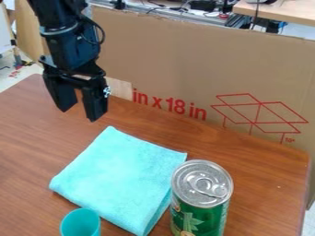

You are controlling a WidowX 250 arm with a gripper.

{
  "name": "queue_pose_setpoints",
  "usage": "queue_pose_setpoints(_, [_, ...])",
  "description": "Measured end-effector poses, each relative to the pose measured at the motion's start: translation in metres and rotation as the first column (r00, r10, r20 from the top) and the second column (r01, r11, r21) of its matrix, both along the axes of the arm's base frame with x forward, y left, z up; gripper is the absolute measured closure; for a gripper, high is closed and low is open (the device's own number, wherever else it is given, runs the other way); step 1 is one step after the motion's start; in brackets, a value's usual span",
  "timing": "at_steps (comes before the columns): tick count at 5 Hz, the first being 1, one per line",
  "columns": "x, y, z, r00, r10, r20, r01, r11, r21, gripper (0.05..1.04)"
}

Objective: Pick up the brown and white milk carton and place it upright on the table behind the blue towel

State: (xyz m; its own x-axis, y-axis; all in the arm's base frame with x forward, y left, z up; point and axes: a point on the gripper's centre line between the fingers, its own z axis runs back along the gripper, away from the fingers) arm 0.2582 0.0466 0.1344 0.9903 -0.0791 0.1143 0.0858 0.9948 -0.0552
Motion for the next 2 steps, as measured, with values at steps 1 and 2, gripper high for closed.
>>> queue_pose_setpoints(1, [-0.002, 0.000, -0.006, 1.000, -0.004, -0.024, 0.004, 1.000, -0.004, 0.083])
queue_pose_setpoints(2, [-0.019, 0.007, 0.003, 0.995, -0.062, -0.078, 0.064, 0.998, 0.028, 0.083])
